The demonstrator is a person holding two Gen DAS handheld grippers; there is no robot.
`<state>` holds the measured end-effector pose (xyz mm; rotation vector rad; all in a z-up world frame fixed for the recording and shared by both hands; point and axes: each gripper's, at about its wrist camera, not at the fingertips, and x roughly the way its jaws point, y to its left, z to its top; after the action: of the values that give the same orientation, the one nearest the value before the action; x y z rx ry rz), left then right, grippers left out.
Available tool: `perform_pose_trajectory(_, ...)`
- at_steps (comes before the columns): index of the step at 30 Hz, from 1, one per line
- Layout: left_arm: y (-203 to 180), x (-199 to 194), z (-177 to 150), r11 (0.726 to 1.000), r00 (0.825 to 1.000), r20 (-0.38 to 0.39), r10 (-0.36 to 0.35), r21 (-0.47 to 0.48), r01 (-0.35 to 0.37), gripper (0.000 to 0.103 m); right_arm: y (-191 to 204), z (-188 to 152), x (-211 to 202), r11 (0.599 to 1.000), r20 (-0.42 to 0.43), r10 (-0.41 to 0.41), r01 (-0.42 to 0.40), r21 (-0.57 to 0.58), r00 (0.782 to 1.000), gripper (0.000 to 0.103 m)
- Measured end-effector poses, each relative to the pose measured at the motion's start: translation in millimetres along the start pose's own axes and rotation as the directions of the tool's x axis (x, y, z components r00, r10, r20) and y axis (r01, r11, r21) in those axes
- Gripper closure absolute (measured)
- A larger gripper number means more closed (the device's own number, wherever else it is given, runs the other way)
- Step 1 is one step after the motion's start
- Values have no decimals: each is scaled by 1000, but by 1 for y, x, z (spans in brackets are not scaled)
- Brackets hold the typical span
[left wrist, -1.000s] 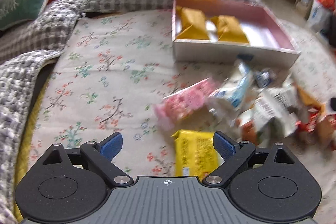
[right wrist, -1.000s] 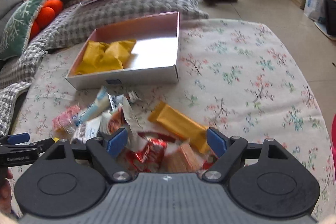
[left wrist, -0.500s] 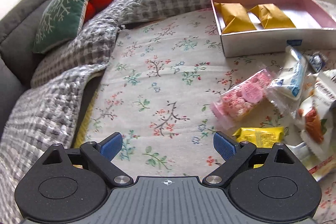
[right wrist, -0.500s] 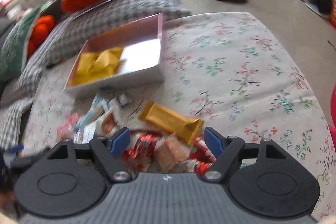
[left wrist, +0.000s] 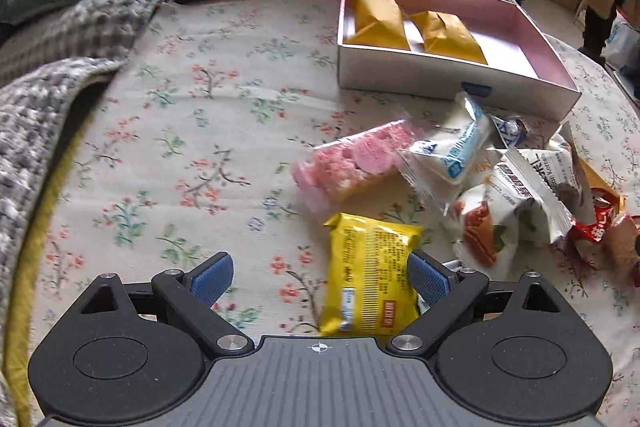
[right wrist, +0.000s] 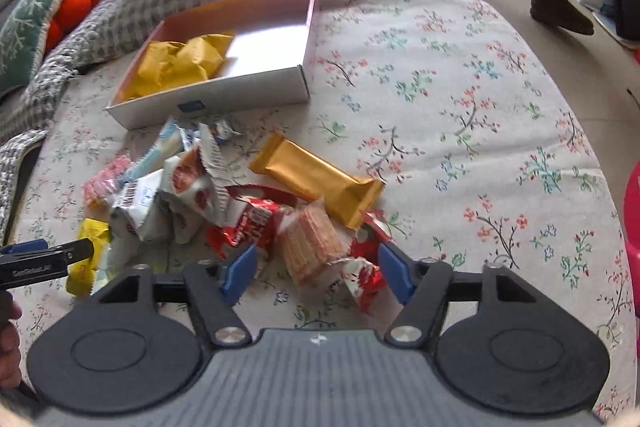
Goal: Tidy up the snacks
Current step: 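Move both tools back over the snack pile, then grasp the yellow biscuit pack with the left tool while the right tool grasps a white nut packet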
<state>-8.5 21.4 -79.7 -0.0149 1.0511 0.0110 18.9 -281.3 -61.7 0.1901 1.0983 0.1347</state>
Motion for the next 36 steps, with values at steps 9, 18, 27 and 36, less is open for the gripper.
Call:
perform_pose_trajectory(9, -1, 9, -1, 999, 999, -21, -31, -34, 30, 10, 16, 1, 3, 997, 20, -12, 14, -70, 1000, 52)
perform_pose_trajectory(18, 1, 5, 0, 993, 995, 4, -102, -52, 102, 61, 51, 21, 13, 984, 80, 98, -84, -158, 992, 54)
perform_pose_trajectory(27, 13, -2, 5, 988, 991, 33, -130, -83, 132, 68, 61, 33, 35, 972, 51, 197, -189, -138, 979, 53)
perform_pose_trajectory(36, -8, 9, -2, 984, 984, -28, -176, 4, 176, 51, 70, 30, 35, 968, 20, 204, -199, -151, 979, 53)
